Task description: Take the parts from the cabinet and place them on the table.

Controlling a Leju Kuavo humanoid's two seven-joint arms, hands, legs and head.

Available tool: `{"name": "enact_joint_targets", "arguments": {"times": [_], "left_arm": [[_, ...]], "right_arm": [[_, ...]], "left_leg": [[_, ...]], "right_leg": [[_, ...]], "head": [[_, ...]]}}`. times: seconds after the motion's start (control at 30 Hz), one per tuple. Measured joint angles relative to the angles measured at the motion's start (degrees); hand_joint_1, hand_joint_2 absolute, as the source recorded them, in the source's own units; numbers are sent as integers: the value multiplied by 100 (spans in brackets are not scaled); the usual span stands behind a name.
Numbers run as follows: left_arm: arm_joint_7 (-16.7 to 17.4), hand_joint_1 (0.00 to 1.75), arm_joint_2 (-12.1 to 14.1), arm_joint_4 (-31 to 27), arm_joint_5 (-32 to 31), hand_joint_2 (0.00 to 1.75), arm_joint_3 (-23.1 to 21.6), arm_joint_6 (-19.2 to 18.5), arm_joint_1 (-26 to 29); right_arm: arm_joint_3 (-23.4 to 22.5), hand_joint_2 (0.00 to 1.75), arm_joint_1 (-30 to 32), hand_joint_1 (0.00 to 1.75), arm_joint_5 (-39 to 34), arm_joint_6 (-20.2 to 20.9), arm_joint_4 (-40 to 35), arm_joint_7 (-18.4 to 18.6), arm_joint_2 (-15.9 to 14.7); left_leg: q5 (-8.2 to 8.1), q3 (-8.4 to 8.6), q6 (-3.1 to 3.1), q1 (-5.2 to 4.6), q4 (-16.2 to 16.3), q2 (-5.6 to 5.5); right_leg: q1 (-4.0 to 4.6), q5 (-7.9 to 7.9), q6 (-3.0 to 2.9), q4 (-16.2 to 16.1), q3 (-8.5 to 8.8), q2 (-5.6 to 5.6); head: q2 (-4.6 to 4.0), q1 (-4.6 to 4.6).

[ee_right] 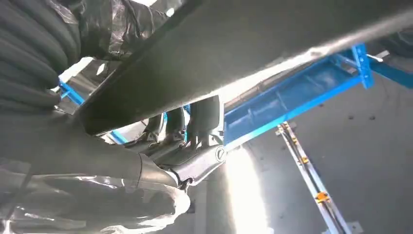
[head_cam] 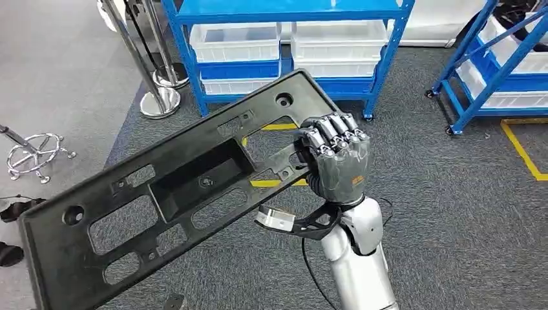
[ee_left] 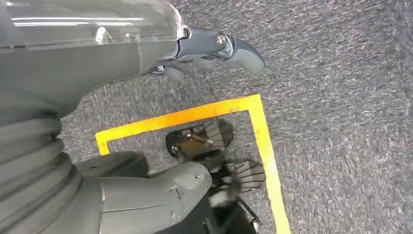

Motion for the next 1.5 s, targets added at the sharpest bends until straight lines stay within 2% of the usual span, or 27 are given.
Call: {"name": "enact_joint_targets", "arguments": {"times": [0.1,0.13,0.17,0.2,0.27,0.3,0.37,0.43,0.47,0.5,0.63,0.7,0.77,0.83,0.9,0.97,1.0,1.03,1.13,1.17,1.2,1.27,1.3,1.33,1.4,1.47,1.5], "left_arm": [[-2,0,0,0,0,175,0,-2,15],[-18,0,-9,0,0,175,0,-4,14],[-37,0,-11,0,-2,175,0,-9,5],[-63,0,-11,0,-4,175,0,-9,0],[-87,0,-24,0,-22,175,0,-4,9],[-94,0,-26,0,-26,175,0,0,11],[-94,0,-39,0,-39,175,0,0,19],[-96,0,-61,0,-63,175,0,-6,18],[-103,0,-61,0,-79,175,-2,-13,15],[-109,0,-70,0,-87,175,-7,-18,7],[-33,0,-81,0,-105,175,-17,-22,15],[2,0,-83,0,-105,175,-17,-22,15],[11,0,-83,0,-105,175,-17,-20,12],[15,0,-92,0,-105,175,-17,-22,19],[22,0,-92,0,-105,175,-20,-24,18],[22,0,-92,0,-105,175,-24,-26,2],[22,0,-87,0,-105,175,-24,-26,-10],[20,0,-90,0,-103,175,-26,-24,-13],[22,0,-90,0,-103,175,-31,-24,-3],[22,0,-105,0,-103,175,-33,-24,-7],[22,0,-107,0,-103,175,-37,-24,-21],[17,0,-124,0,-98,175,-46,-24,-27],[17,0,-125,0,-96,175,-48,-24,-21],[15,0,-125,0,-94,175,-48,-24,-19],[13,0,-127,0,-85,175,-50,-24,-20],[11,0,-136,0,-85,175,-50,-24,-20],[11,0,-138,0,-85,175,-52,-24,-22]], "right_arm": [[74,175,-7,175,11,0,59,112,-4],[87,175,-9,175,48,0,70,161,-20],[101,175,-20,175,85,0,79,201,-42],[129,175,-31,175,138,0,81,273,-81],[164,175,-18,175,212,0,83,339,-158],[175,175,-12,175,223,0,87,347,-194],[179,175,-8,175,225,0,103,354,-240],[199,175,-18,175,225,0,103,358,-267],[212,175,-25,175,225,-2,103,361,-273],[229,175,-13,175,238,-2,100,367,-286],[273,175,-7,175,302,-2,96,420,-367],[297,175,-9,175,306,-2,96,430,-380],[319,175,-6,175,306,-2,96,439,-393],[330,175,6,175,326,-2,96,461,-422],[334,175,15,175,339,-2,96,483,-435],[341,175,14,175,341,-2,81,500,-442],[343,175,9,175,339,-2,64,513,-442],[347,175,6,175,330,-2,63,527,-446],[354,175,9,175,315,-2,57,533,-450],[354,175,8,175,315,-2,52,533,-466],[354,175,5,175,315,-2,50,533,-474],[354,175,10,175,315,-2,48,535,-490],[354,175,24,175,315,-2,48,538,-503],[354,175,34,175,315,-2,48,538,-518],[354,175,36,175,315,-2,50,546,-540],[356,175,32,175,315,-2,48,546,-546],[361,175,20,175,315,-2,46,546,-546]], "left_leg": [[92,-49,103,-45,-102,1],[216,18,130,49,-243,14],[266,-8,137,40,-295,36],[320,-62,177,45,-300,38],[383,-168,165,45,-287,40],[414,-225,155,46,-270,42],[445,-322,124,65,-210,46],[436,-414,86,97,-91,45],[416,-464,45,97,-17,45],[412,-522,2,78,48,35],[445,-563,-121,94,101,28],[71,-687,-182,113,432,16],[-467,-1006,-222,123,1318,17],[-601,-1128,-226,122,1792,17],[-296,-791,-182,116,1330,15],[62,-121,-70,84,250,-9],[-59,11,-39,60,14,-21],[15,-16,-46,32,4,-23],[129,-60,51,2,-83,-22],[250,-34,93,95,-211,5],[310,-70,123,66,-254,24],[398,-209,156,51,-240,35],[441,-284,165,44,-223,38],[479,-363,162,43,-197,45],[547,-532,145,46,-118,45],[584,-689,109,53,7,42],[597,-758,84,47,77,40]], "right_leg": [[-25,120,110,-88,11,-7],[-14,114,131,-90,-1,-6],[-17,-45,160,19,-50,8],[-26,-348,184,330,-175,14],[-59,-866,248,1217,-486,14],[-76,-954,278,1531,-578,12],[-111,-761,319,1354,-367,8],[-155,-386,358,396,272,-10],[-164,-484,361,-3,471,-25],[-92,-428,296,52,479,15],[-118,-408,133,15,409,28],[-125,-346,46,4,365,15],[-105,-288,16,12,280,14],[-81,-235,14,28,188,14],[-64,-182,18,35,121,21],[-58,-133,36,34,95,31],[-52,-99,70,26,74,29],[-75,-53,118,0,67,23],[-77,74,222,-92,80,22],[-70,26,245,-51,50,18],[-63,-183,262,67,-11,16],[-72,-831,281,853,-278,23],[-72,-1046,291,1272,-395,22],[-72,-1099,300,1529,-443,21],[-75,-850,308,1371,-210,16],[-89,-528,298,441,469,6],[-86,-697,278,40,680,0]], "head": [[0,0],[0,0],[0,2],[0,4],[0,2],[0,2],[0,4],[0,2],[0,2],[0,-2],[0,-2],[0,-2],[0,0],[0,0],[0,0],[0,0],[0,2],[0,-2],[0,0],[0,4],[0,2],[0,4],[0,2],[0,2],[0,2],[0,2],[0,2]]}}
